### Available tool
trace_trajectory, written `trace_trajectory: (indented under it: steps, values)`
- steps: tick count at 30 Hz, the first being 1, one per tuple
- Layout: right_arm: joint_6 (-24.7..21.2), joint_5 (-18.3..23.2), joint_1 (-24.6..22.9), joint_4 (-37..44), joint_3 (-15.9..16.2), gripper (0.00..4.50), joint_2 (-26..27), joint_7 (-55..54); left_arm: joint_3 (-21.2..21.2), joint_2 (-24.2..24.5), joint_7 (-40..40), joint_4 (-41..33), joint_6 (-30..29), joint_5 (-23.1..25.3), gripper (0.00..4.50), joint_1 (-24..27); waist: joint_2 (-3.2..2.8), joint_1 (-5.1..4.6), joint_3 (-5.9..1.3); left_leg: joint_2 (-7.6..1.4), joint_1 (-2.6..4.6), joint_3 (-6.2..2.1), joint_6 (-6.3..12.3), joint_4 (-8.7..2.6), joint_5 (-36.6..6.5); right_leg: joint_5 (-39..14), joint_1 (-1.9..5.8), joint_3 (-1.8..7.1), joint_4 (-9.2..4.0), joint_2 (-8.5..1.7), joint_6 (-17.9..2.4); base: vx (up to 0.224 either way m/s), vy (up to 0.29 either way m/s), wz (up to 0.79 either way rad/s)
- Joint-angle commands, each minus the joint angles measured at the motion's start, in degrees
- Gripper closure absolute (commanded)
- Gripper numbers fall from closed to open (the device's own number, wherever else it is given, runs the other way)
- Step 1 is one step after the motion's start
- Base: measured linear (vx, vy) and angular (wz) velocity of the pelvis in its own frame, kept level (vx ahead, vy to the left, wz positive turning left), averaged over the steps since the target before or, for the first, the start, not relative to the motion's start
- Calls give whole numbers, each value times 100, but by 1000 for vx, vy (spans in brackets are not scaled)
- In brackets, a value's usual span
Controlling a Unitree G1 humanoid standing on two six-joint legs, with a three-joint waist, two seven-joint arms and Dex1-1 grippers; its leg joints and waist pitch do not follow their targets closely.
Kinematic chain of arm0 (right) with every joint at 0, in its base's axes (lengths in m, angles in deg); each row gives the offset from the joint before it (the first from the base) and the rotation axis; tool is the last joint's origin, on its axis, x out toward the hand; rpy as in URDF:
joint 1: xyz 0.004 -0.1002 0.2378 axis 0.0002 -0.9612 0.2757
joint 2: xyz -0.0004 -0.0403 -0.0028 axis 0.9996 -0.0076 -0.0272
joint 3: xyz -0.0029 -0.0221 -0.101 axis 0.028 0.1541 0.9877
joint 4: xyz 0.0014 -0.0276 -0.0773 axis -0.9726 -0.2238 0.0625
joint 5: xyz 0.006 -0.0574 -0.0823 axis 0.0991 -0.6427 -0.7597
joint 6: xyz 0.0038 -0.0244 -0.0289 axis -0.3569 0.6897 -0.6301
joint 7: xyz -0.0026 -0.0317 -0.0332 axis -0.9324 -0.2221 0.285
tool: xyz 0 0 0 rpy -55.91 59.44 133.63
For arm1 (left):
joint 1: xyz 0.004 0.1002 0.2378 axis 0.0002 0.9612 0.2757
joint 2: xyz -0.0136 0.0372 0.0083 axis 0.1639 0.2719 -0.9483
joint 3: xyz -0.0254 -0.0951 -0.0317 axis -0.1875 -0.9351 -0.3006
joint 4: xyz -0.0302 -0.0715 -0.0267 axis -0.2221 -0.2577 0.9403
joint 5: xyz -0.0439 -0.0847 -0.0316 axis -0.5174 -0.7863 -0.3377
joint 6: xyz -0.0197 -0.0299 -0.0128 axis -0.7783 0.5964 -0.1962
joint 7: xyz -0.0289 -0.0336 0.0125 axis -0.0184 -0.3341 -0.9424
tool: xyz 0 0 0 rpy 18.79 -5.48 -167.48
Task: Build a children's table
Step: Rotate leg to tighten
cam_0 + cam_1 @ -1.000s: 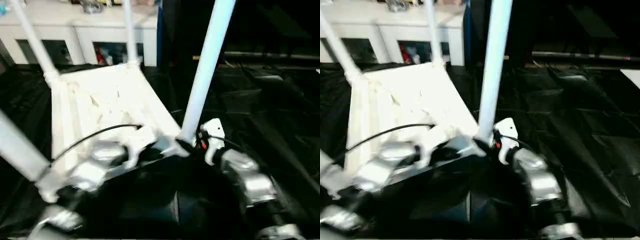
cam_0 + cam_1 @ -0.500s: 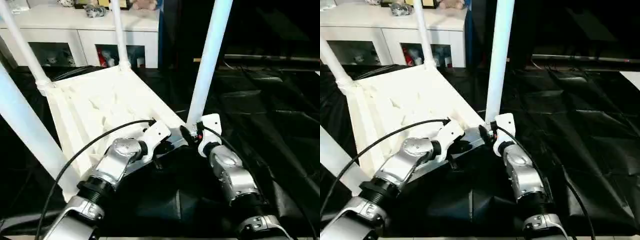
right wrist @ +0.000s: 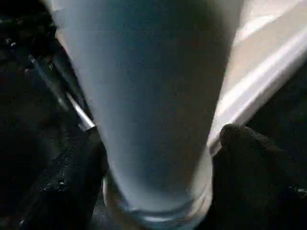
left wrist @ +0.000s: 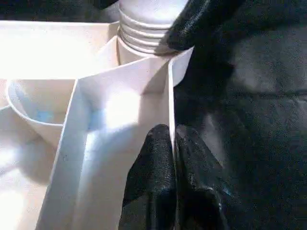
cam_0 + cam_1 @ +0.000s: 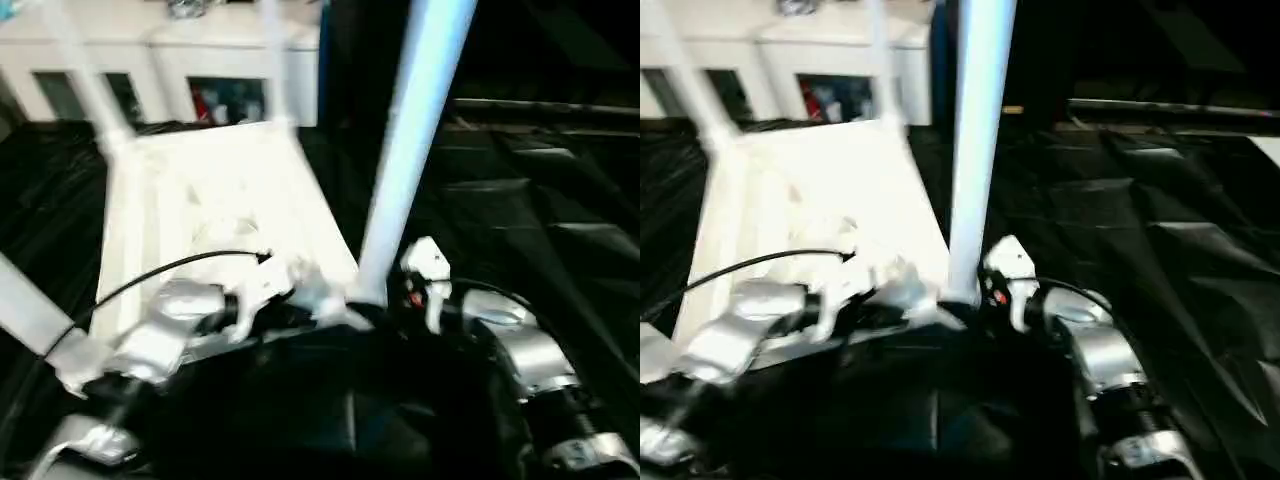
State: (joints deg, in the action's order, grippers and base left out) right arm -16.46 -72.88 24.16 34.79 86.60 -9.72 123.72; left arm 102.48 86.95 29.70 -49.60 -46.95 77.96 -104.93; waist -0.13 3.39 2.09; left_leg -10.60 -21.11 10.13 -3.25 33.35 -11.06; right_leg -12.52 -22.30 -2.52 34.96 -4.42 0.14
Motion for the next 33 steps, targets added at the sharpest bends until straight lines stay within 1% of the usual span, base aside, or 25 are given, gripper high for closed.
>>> trace_trajectory:
  steps: [1,2,3,4,6,8,9,11,12,13,14,18,21,22,23,24,25,26,27,28,29,30,31,32,33]
  values:
    - [-23,-4,-31,111,85,57,-84,129,137,-66,124,40,-66,-133,450,137,76,-9,-306,-262,49,-39,702,-326,-192,442,240,211,-258,-323,-1622,0,0,0]
    - [-31,-59,-45,110,207,57,-188,296,128,-7,178,38,-35,-146,450,154,80,-7,-300,-254,45,-36,706,-320,-271,384,247,205,-262,-327,-1632,0,0,0]
    - [-31,-59,-45,110,207,57,-188,296,128,-7,178,38,-35,-146,450,154,87,-5,-286,-261,48,-28,678,-329,-405,208,248,215,-286,-348,-1615,0,0,0]
    - [-4,-105,-45,94,255,73,-218,345,117,10,160,59,-14,-130,450,153,99,-6,-286,-260,45,-26,653,-331,-459,123,253,219,-292,-352,-1600,0,0,0]
    - [-38,-73,-19,88,207,82,-150,359,83,35,154,60,-17,-132,450,164,113,-5,-265,-263,57,-24,520,-352,-667,-265,245,233,-331,-364,-1525,0,0,0]
    - [-59,-55,-9,96,205,103,-142,367,66,41,151,34,-39,-139,450,176,115,-4,-265,-264,68,-23,451,-353,-707,-340,240,241,-333,-361,-1494,0,0,0]
    - [-67,-43,-6,96,206,123,-138,374,64,47,151,23,-46,-138,450,179,123,-2,-265,-264,65,-25,436,-355,-700,-343,245,242,-331,-361,-1482,0,0,0]
    - [-74,13,4,85,209,130,-122,388,48,60,144,5,-62,-145,450,187,131,2,-269,-262,62,-25,441,-350,-626,-253,250,244,-317,-361,-1481,0,0,0]
    - [-75,29,2,88,210,137,-121,394,46,62,143,1,-65,-149,450,191,123,4,-275,-260,66,-23,452,-344,-577,-176,249,243,-308,-356,-1490,0,0,0]
    - [-75,29,2,88,210,157,-121,394,46,62,143,1,-65,-149,450,191,121,2,-275,-259,63,-24,460,-342,-554,-131,251,243,-304,-357,-1500,0,0,0]
    - [-80,55,-15,103,216,157,-124,420,48,62,138,4,-63,-160,450,203,137,3,-281,-258,65,-22,488,-335,-504,-36,255,240,-291,-354,-1517,0,0,0]
    - [-109,75,-85,153,225,174,-102,432,46,56,148,-20,-78,-179,450,243,141,6,-281,-256,59,-19,537,-326,-468,13,259,239,-287,-358,-1538,0,0,0]
    - [-126,75,-219,5,94,175,154,-29,102,-91,-176,146,-64,8,450,226,131,0,-274,-262,67,-23,507,-338,-517,-42,249,238,-301,-353,-1526,0,0,0]
    - [-81,-28,-249,-209,6,175,353,-514,121,-242,-544,356,-56,187,450,147,128,-13,-265,-263,68,-17,484,-344,-564,-112,234,242,-309,-353,-1521,0,0,0]
    - [-42,-119,-259,-365,-51,176,494,-889,131,-361,-785,499,-69,287,450,87,136,-29,-213,-259,79,-21,347,-386,-888,-650,212,238,-385,-353,-1446,0,0,0]
    - [-22,-172,-267,-448,-80,176,573,-1117,136,-434,-927,575,-80,343,450,54,140,-38,-203,-254,93,-23,255,-399,-1072,-1030,207,239,-421,-363,-1375,0,0,0]
    - [-51,-230,-299,-549,-151,176,774,-1576,141,-626,-1265,758,-116,446,450,-37,122,-33,-188,-259,131,-40,72,-422,-1363,-1625,205,256,-474,-389,-1235,0,0,0]
    - [-77,-261,-324,-604,-198,176,908,-1873,144,-755,-1491,874,-144,515,450,-94,127,-65,-166,-258,153,-54,-68,-452,-1637,-2111,176,265,-517,-381,-1066,0,0,0]
    - [-144,-290,-344,-643,-274,176,1111,-2293,165,-932,-1775,997,-222,605,450,-171,129,-68,-160,-250,186,-77,-144,-458,-1882,-2554,151,264,-567,-393,-903,0,0,0]
    - [-188,-309,-355,-666,-324,176,1243,-2566,181,-1044,-1953,1072,-278,661,450,-219,136,-80,-152,-249,192,-76,-163,-465,-1959,-2697,135,272,-589,-392,-836,0,0,0]
    - [-216,-327,-361,-660,-347,176,1335,-2730,181,-1130,-2076,1116,-324,687,450,-253,129,-90,-165,-252,193,-101,-186,-478,-1999,-2784,133,274,-602,-399,-755,0,0,0]
    - [-229,-349,-355,-666,-378,176,1451,-2923,186,-1229,-2185,1168,-371,705,450,-293,108,-90,-165,-254,194,-108,-194,-485,-2026,-2802,128,271,-608,-397,-722,0,0,0]
    - [-237,-395,-335,-686,-440,176,1680,-3293,192,-1423,-2371,1272,-456,731,450,-372,118,-101,-161,-238,203,-93,-183,-474,-2100,-2883,89,280,-634,-385,-660,0,0,0]
    - [-193,-462,-280,-731,-451,176,1833,-3558,204,-1555,-2493,1355,-485,762,450,-445,114,-96,-159,-231,240,-100,-194,-467,-2207,-3060,51,281,-668,-396,-621,0,0,0]
    - [-155,-507,-246,-764,-460,176,1916,-3712,206,-1636,-2561,1412,-490,792,450,-489,106,-120,-152,-222,225,-113,-204,-480,-2283,-3167,48,271,-684,-389,-564,0,0,0]
